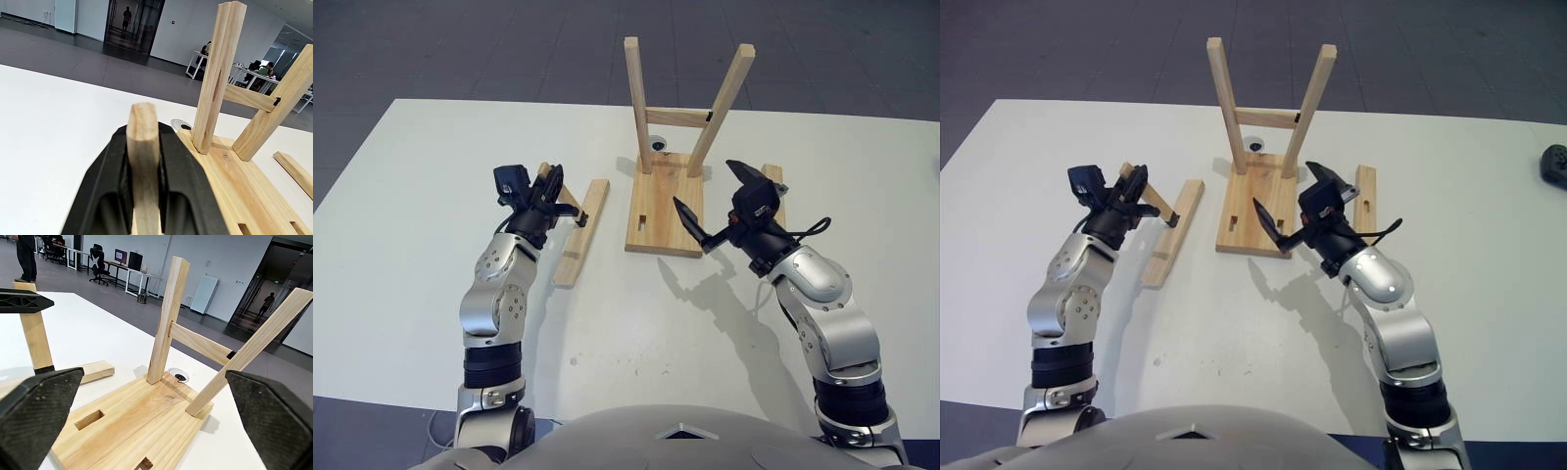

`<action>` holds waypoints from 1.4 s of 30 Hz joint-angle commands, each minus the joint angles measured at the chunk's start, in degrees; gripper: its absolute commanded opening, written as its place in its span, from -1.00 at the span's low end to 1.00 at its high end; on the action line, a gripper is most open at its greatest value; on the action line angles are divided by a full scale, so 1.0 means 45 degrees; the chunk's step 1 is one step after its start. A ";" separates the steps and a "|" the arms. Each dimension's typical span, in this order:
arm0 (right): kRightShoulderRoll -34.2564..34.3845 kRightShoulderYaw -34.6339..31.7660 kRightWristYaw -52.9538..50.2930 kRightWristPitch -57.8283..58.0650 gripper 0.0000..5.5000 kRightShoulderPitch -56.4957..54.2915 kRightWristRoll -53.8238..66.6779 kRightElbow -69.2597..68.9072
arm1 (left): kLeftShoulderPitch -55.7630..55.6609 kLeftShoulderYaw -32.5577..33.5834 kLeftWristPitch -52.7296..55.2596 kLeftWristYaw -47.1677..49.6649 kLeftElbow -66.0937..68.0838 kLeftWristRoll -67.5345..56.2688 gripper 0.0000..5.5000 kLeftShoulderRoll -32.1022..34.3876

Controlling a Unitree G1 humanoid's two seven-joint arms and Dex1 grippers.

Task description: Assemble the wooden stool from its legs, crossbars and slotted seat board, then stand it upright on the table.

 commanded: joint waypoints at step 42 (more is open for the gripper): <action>-0.0015 0.0054 0.0202 -0.0129 0.96 -0.0270 -0.0140 0.0073 | 0.2178 -0.0986 -0.1212 -0.0772 0.0204 0.1946 -0.85 0.0395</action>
